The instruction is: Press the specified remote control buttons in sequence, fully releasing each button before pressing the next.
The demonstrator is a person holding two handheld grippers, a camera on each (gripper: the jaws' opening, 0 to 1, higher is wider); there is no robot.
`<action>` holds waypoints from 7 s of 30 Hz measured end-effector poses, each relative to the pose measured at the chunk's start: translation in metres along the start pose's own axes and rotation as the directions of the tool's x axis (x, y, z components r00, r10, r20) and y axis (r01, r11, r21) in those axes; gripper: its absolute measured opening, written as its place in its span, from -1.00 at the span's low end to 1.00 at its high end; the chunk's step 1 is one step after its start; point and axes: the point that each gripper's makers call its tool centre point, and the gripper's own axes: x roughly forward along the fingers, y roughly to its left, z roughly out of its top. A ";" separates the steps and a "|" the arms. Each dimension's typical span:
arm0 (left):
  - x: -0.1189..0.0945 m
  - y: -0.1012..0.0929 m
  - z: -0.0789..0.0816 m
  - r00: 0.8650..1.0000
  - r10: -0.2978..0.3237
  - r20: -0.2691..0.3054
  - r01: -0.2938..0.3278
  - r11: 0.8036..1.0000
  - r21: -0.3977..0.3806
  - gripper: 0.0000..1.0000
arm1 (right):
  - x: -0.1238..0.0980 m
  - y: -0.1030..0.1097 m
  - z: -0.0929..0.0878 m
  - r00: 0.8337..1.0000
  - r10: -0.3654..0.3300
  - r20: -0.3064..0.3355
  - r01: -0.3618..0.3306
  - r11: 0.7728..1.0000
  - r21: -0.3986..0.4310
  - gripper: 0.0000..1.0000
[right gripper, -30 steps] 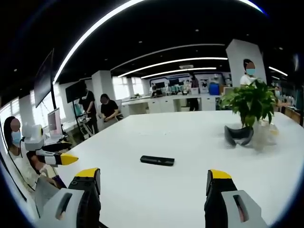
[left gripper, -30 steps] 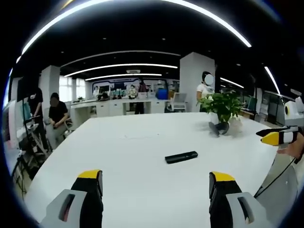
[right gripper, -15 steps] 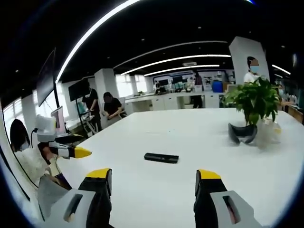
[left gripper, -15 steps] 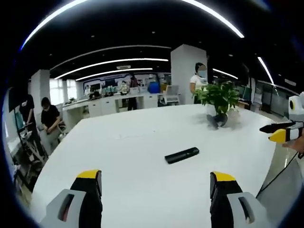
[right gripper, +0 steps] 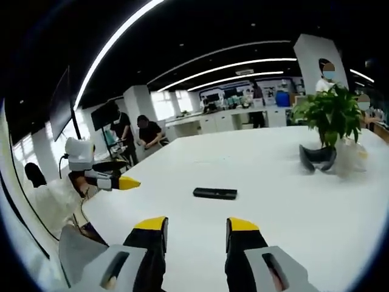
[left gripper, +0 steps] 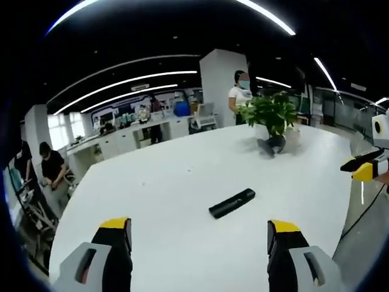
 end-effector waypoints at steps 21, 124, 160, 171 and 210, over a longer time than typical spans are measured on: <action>0.081 -0.017 -0.003 0.971 -0.177 -0.158 0.204 0.962 0.181 0.71 | 0.001 -0.010 -0.012 0.998 0.019 -0.060 -0.014 0.997 0.079 -1.00; 0.190 -0.061 -0.085 0.586 -0.363 -0.725 0.760 0.557 0.335 -0.55 | 0.010 0.007 -0.006 0.992 0.077 -0.098 -0.068 0.993 0.094 -1.00; 0.151 -0.086 -0.103 0.537 -0.238 -0.809 0.763 0.546 0.346 -0.55 | 0.003 0.031 0.004 0.987 0.136 -0.080 -0.133 0.990 0.042 -1.00; 0.136 -0.096 -0.109 0.551 -0.255 -0.795 0.754 0.560 0.343 -0.55 | 0.002 0.041 0.007 0.984 0.159 -0.080 -0.158 0.987 0.019 -1.00; 0.101 -0.119 -0.123 0.570 -0.303 -0.763 0.744 0.584 0.324 -0.55 | 0.000 0.054 -0.001 0.975 0.189 -0.113 -0.190 0.982 0.006 -1.00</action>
